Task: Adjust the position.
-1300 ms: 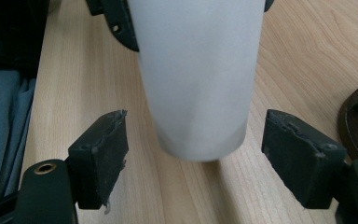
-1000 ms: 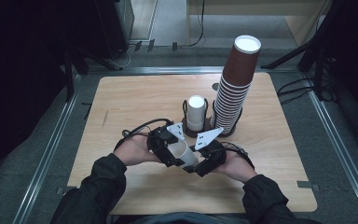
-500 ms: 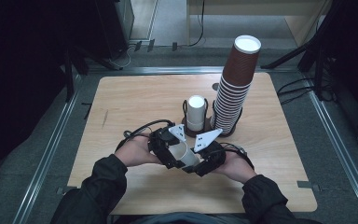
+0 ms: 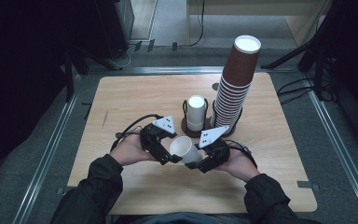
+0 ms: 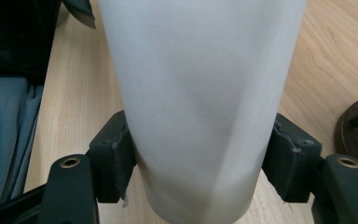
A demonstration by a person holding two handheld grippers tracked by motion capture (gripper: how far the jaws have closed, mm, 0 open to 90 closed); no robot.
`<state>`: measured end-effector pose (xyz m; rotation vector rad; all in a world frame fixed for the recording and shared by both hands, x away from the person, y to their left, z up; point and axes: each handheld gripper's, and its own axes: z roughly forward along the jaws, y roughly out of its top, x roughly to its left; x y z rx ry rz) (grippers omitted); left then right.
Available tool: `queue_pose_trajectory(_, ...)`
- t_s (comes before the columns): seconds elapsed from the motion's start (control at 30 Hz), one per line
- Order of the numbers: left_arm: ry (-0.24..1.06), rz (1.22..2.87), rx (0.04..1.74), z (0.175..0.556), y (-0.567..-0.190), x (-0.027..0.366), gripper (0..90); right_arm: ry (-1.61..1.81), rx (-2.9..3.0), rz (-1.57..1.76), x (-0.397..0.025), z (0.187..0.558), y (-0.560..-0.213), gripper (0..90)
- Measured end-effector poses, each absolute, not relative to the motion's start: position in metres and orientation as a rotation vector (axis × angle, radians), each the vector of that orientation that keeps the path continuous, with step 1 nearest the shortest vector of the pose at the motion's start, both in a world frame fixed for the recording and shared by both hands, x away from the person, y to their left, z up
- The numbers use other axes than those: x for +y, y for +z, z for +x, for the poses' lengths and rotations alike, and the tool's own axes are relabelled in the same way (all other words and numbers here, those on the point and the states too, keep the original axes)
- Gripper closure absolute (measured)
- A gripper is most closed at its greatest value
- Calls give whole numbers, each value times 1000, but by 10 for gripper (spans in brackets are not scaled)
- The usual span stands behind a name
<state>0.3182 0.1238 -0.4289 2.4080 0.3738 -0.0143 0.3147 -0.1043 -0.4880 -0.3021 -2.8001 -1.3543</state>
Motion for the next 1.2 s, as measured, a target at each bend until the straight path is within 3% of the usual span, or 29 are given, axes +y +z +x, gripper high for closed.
queue_pose_trajectory(0.73,-100,2171,417,316,-438,125,77,-1441,-2745,-304,-109,316,-483,330)
queue_pose_trajectory(1.13,-85,2120,443,316,-441,119,87,-1500,-2675,-313,-109,317,-481,329)
queue_pose_trajectory(1.2,-81,2118,435,317,-441,120,148,-1499,-2669,-324,-110,317,-480,329)
